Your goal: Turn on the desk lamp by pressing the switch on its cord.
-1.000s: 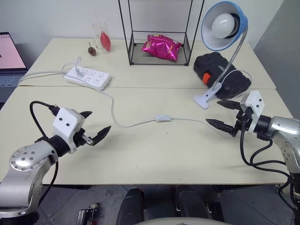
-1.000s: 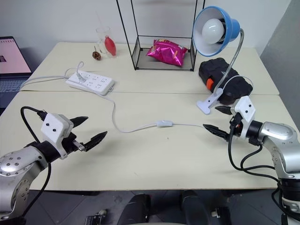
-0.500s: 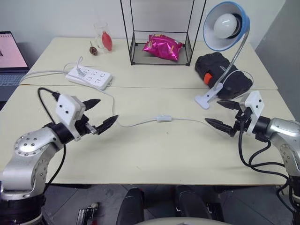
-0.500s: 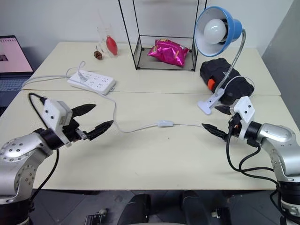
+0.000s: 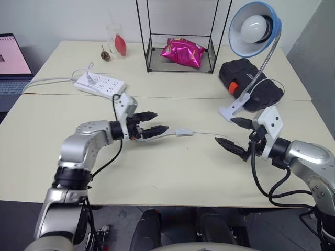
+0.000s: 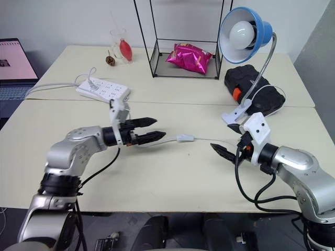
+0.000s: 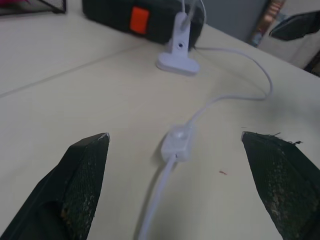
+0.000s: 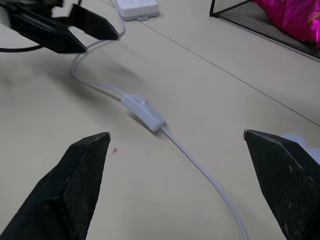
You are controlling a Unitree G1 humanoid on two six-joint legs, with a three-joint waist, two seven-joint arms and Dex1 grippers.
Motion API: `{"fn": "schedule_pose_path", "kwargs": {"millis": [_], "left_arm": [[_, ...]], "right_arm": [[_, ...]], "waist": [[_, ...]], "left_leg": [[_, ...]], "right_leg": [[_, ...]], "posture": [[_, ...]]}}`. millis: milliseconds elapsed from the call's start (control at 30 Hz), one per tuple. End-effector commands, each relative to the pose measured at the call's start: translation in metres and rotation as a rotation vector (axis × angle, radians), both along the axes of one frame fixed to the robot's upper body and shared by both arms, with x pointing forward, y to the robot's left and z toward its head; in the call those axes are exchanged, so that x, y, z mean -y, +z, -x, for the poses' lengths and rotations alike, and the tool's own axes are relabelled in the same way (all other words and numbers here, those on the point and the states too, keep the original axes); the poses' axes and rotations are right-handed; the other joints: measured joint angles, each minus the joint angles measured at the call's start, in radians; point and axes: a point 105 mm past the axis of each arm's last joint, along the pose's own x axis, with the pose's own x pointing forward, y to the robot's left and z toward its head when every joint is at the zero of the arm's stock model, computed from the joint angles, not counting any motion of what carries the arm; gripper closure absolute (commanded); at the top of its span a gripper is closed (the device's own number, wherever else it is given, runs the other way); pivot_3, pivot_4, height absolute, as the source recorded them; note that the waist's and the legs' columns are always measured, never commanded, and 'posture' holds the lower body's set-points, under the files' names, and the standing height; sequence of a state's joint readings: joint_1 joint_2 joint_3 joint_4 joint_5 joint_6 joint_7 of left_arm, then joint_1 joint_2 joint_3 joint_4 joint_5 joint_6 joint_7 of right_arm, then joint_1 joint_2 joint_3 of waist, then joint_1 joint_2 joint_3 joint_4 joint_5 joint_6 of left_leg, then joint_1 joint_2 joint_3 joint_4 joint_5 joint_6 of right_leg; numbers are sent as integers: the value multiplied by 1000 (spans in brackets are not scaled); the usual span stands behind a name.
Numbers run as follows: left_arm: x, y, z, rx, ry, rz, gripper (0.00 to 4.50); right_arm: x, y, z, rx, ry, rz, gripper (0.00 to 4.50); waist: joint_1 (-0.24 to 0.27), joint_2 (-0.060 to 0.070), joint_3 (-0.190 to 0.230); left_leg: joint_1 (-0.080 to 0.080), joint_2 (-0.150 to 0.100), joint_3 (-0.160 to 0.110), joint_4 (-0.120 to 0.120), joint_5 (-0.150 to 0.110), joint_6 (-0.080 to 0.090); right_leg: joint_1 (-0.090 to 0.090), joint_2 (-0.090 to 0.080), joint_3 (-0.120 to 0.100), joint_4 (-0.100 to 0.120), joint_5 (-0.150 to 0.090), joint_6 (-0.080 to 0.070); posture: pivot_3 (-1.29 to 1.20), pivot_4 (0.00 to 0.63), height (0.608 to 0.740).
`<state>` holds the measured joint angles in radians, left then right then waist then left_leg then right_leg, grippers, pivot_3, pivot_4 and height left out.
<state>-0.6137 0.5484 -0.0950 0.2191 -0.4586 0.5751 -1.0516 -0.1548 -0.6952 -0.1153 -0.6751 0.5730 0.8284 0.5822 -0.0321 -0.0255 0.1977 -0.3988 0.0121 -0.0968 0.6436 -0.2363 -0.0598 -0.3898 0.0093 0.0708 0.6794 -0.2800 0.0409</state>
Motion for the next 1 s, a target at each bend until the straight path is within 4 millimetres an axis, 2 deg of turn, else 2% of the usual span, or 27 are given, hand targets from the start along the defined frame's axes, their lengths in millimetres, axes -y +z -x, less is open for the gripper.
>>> {"fn": "schedule_pose_path", "kwargs": {"millis": [33, 300, 667, 767, 1000], "left_arm": [[10, -6, -7, 6, -75, -57, 113], [27, -21, -22, -90, -119, -75, 113], [39, -33, -26, -191, -160, -94, 113], [42, -34, -27, -194, -167, -96, 562], [46, -41, -25, -165, -187, -126, 2096]], "right_arm": [[-8, 5, 10, 24, 12, 11, 0], [-10, 5, 17, 22, 3, 31, 0], [-14, 7, 20, 25, 19, 37, 0], [-15, 8, 21, 26, 20, 37, 0], [-14, 9, 21, 28, 19, 37, 0]], "waist": [[-2, 0, 0], [0, 0, 0], [0, 0, 0], [0, 0, 0], [0, 0, 0]], "left_leg": [[0, 0, 0, 0, 0, 0], [-1, 0, 0, 0, 0, 0], [-1, 0, -1, 0, 0, 0], [-1, 0, -1, 0, 0, 0], [-1, 0, -1, 0, 0, 0]], "right_leg": [[0, 0, 0, 0, 0, 0], [0, 0, 0, 0, 0, 0], [0, 0, 0, 0, -1, 0], [0, 0, 0, 0, -1, 1], [0, 0, 0, 0, -1, 1]], "posture": [[0, 150, 740], [0, 150, 740], [0, 150, 740], [0, 150, 740], [0, 150, 740]]}}
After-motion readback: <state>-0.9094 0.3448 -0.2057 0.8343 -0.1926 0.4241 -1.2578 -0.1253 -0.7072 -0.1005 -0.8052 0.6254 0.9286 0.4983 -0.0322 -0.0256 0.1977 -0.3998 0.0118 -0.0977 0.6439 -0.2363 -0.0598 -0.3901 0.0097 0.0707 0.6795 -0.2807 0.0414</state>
